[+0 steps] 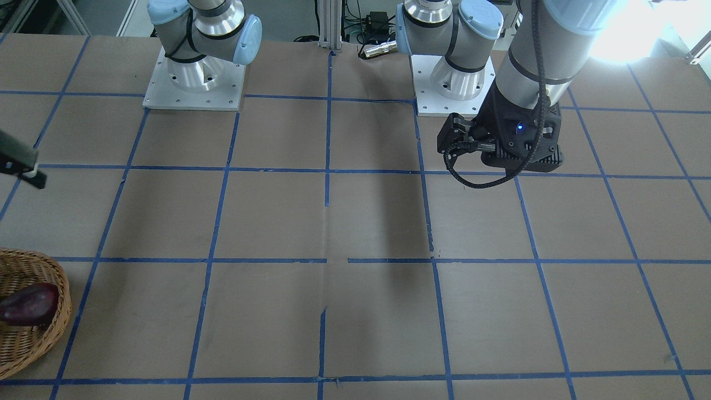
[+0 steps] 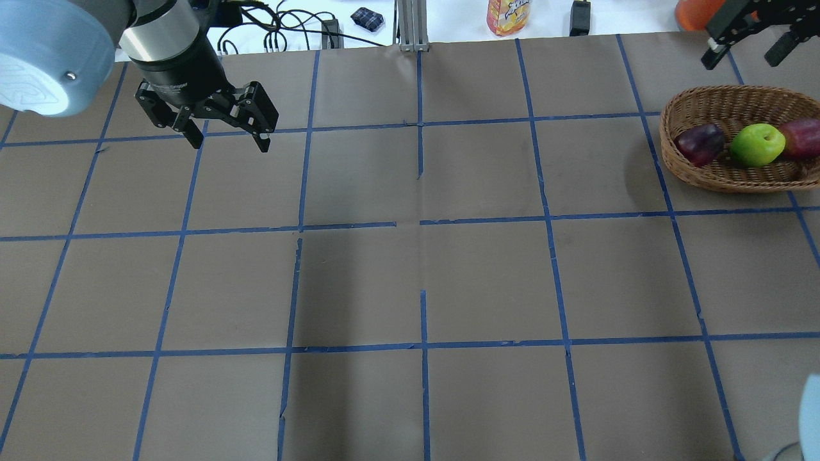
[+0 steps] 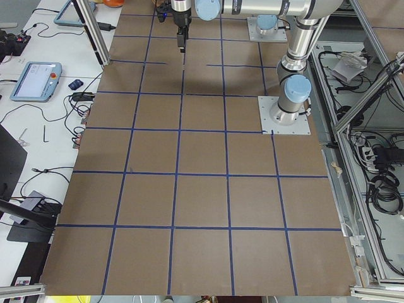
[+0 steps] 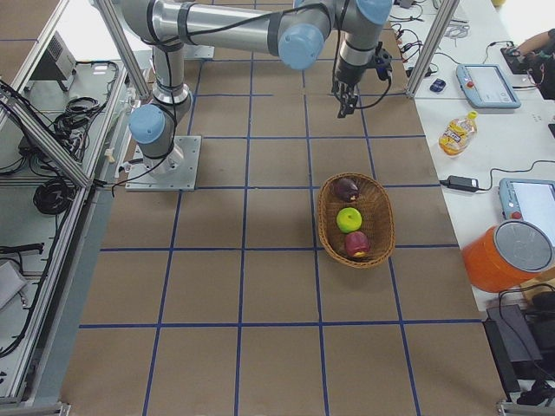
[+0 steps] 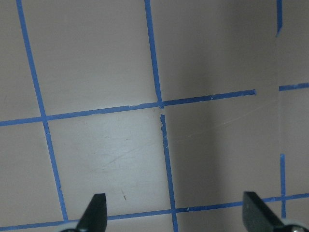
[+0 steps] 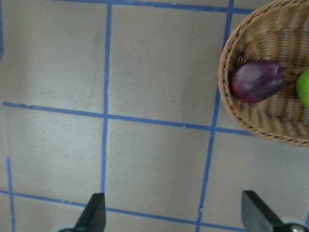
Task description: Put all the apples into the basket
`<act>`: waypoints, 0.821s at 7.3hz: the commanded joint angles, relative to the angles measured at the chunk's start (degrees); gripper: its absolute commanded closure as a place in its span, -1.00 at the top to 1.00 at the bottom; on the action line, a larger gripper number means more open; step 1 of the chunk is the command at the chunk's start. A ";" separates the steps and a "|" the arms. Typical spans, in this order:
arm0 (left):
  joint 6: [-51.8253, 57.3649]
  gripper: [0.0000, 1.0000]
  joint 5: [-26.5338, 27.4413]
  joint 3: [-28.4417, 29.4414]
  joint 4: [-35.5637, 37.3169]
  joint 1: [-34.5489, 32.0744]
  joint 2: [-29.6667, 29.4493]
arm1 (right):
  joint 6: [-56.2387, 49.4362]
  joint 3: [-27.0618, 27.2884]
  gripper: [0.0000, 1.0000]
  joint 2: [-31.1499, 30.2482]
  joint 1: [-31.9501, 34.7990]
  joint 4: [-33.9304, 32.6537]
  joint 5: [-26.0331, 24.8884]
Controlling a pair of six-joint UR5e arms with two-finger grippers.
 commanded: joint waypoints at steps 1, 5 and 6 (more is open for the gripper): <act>0.17 1.00 0.04 0.00 -0.01 0.00 0.26 | 14.75 0.05 1.00 -3.89 10.67 5.03 0.64; -0.35 1.00 0.04 0.97 -0.10 -0.70 0.08 | 27.04 0.49 1.00 -4.69 21.09 0.84 -0.15; -0.35 1.00 0.04 1.05 -0.01 -0.79 0.17 | 26.94 0.66 1.00 -3.99 21.09 -1.19 -0.50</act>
